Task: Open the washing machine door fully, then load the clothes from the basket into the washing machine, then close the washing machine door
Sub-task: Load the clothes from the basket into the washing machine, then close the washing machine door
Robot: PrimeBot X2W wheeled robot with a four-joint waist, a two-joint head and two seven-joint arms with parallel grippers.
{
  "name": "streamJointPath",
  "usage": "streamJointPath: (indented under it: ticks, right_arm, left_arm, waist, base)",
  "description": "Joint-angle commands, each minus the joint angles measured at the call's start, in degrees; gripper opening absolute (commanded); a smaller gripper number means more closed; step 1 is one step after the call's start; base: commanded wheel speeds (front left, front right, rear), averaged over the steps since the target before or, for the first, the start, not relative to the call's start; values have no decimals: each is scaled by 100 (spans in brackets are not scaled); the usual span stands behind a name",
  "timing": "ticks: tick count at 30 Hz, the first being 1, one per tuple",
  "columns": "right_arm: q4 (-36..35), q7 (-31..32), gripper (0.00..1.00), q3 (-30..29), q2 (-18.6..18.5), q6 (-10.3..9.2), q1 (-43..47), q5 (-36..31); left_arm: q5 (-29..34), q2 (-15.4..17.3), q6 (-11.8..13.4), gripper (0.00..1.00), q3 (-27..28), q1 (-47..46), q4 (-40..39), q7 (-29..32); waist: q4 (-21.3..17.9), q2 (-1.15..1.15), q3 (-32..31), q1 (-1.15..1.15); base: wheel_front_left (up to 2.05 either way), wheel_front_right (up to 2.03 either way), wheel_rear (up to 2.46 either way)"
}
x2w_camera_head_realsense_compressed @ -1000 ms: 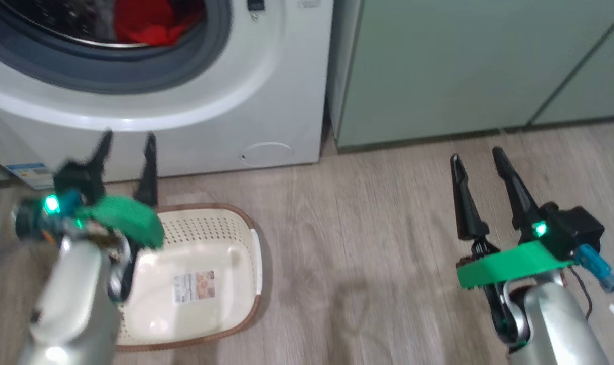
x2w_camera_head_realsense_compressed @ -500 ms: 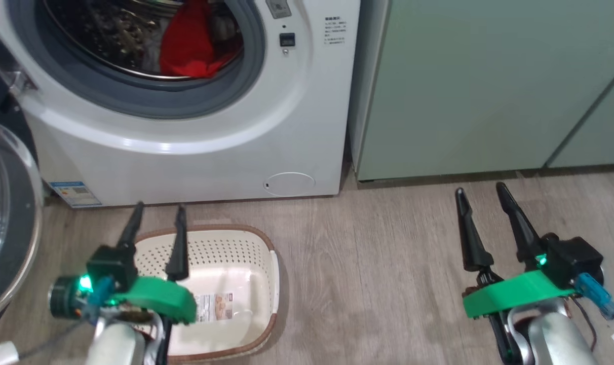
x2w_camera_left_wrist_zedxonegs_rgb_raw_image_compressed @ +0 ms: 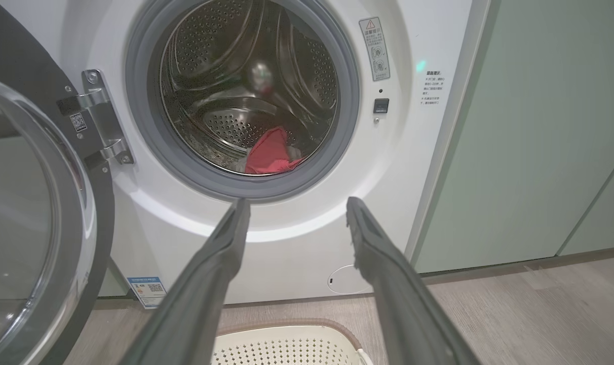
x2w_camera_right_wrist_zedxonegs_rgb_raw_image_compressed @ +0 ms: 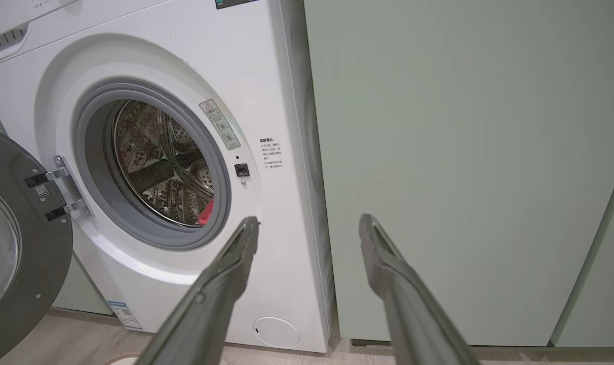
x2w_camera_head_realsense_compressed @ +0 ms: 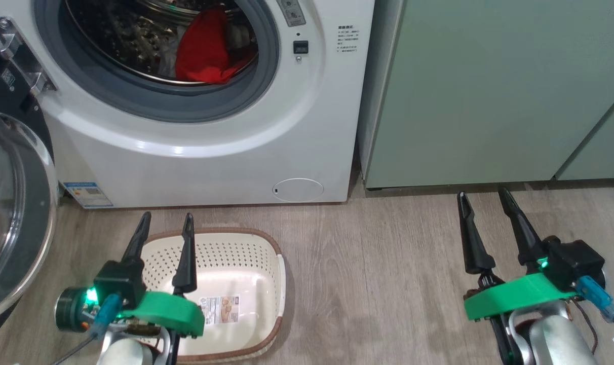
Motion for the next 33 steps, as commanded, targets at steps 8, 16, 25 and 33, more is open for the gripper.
streamJointPath:
  ticks: [8,16,25,33]
  right_arm:
    - [-204,-37,100,158,-22,0,-64,24]
    - [-193,-37,100,158,-22,0,-94,38]
    - [-184,-37,100,175,-22,0,-68,31]
    - [-173,-37,100,182,-22,0,-57,31]
  left_arm:
    - [134,-123,-139,100,364,-227,-169,-54]
    - [233,-186,-196,100,455,-227,-94,-54]
    - [344,-228,-217,100,467,-185,-20,-54]
    - [324,-253,-206,100,559,-191,18,-55]
  waist:
    - [12,-1,19,1]
    - [13,-1,9,1]
    - [35,-1,-36,1]
    - [59,-1,-62,1]
  base:
    - [0,0,0]
    - [0,0,0]
    - [0,0,0]
    - [-15,15,0]
